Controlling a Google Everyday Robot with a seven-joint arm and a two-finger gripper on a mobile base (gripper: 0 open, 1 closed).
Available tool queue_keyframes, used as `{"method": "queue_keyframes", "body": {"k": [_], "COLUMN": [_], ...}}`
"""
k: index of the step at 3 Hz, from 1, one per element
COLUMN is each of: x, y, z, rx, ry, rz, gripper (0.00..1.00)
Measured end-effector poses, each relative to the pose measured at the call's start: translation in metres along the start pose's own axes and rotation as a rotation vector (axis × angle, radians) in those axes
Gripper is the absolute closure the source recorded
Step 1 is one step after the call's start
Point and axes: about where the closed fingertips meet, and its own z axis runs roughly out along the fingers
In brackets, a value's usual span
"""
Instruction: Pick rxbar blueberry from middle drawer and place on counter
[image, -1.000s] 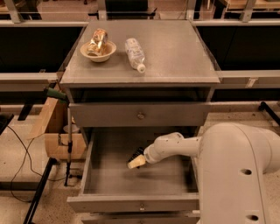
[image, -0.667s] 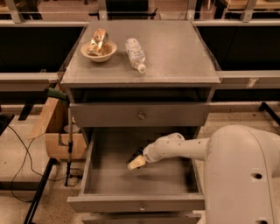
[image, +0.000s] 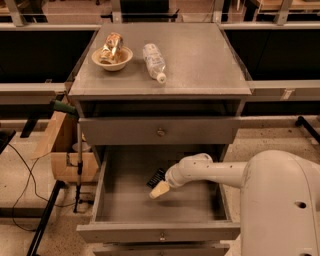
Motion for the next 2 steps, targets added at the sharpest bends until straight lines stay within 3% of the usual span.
{"method": "queue_keyframes", "body": {"k": [2], "x": [-0.0024], "y": [-0.0025], "z": [0.0163], "rx": [-0.028], "ry": [-0.013], "rz": [-0.097], "gripper": [0.00]}}
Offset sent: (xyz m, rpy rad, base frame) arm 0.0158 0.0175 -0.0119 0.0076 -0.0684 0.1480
